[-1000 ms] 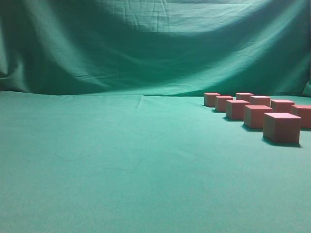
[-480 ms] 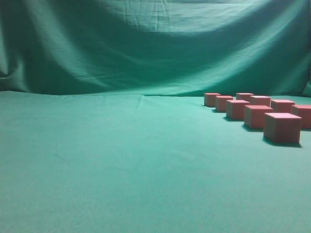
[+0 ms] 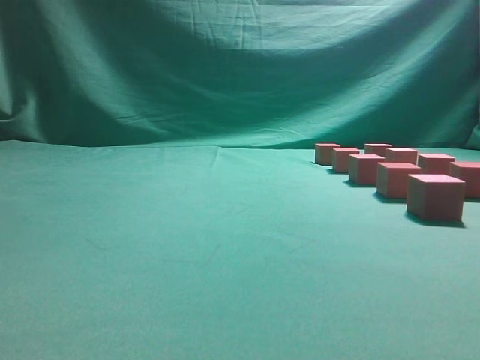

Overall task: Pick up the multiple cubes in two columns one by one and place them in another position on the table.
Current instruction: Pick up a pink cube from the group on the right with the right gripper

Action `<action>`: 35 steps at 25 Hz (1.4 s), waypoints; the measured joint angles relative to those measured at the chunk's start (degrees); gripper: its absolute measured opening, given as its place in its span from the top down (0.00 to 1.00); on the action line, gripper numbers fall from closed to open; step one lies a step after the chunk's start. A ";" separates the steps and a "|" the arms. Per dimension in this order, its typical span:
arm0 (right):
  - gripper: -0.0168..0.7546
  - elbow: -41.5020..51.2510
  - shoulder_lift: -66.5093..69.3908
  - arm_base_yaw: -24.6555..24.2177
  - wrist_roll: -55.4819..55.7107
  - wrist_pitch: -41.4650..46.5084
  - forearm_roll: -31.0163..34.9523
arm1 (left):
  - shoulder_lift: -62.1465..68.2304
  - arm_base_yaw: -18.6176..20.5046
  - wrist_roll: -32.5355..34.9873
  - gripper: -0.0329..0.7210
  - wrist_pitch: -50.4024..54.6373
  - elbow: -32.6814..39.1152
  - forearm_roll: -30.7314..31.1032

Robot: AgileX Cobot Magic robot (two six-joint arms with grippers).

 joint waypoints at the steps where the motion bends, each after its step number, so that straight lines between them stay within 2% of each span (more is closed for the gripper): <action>1: 0.98 -1.13 2.44 0.00 -0.10 1.13 -0.09 | 0.00 0.00 0.00 0.96 0.00 0.00 0.00; 5: 0.98 -6.02 10.36 0.00 -0.10 2.35 -0.30 | 0.00 0.00 0.00 0.96 0.00 0.00 0.00; 10: 0.98 -7.74 14.82 0.00 -0.66 -1.65 0.42 | 0.00 0.00 0.00 0.96 0.00 0.00 0.00; 13: 0.98 -9.94 17.60 0.00 -2.92 0.49 -0.85 | 0.00 0.00 0.00 0.96 0.00 0.00 0.00; 15: 0.98 -13.03 20.55 0.30 -2.39 4.44 -4.99 | 0.00 0.00 0.00 0.96 0.00 0.00 0.00; 17: 0.98 -17.15 24.21 2.61 1.74 7.38 -13.60 | 0.00 0.00 0.00 0.96 0.00 0.00 0.00; 22: 0.98 -23.39 32.94 13.29 19.82 10.78 -35.35 | 0.00 0.00 0.00 0.96 0.00 0.00 0.00; 24: 0.98 -24.74 36.24 16.27 24.07 10.92 -39.35 | 0.00 0.00 0.00 0.96 0.00 0.00 0.00; 28: 0.98 -26.96 43.19 19.33 26.42 9.11 -40.01 | 0.00 0.00 0.00 0.96 0.00 0.00 0.00; 32: 0.98 -27.90 49.49 19.56 25.93 6.55 -39.09 | 0.00 0.00 0.00 0.96 0.00 0.00 0.00; 33: 0.91 -28.07 51.31 19.56 25.56 5.71 -38.81 | 0.00 0.00 0.00 0.96 0.00 0.00 0.00; 34: 0.91 -28.30 52.52 19.56 25.43 5.27 -38.54 | 0.00 0.00 0.00 0.96 0.00 0.00 0.00; 35: 0.81 -28.52 53.86 19.56 25.17 5.00 -37.90 | 0.00 0.00 0.00 0.96 0.00 0.00 0.00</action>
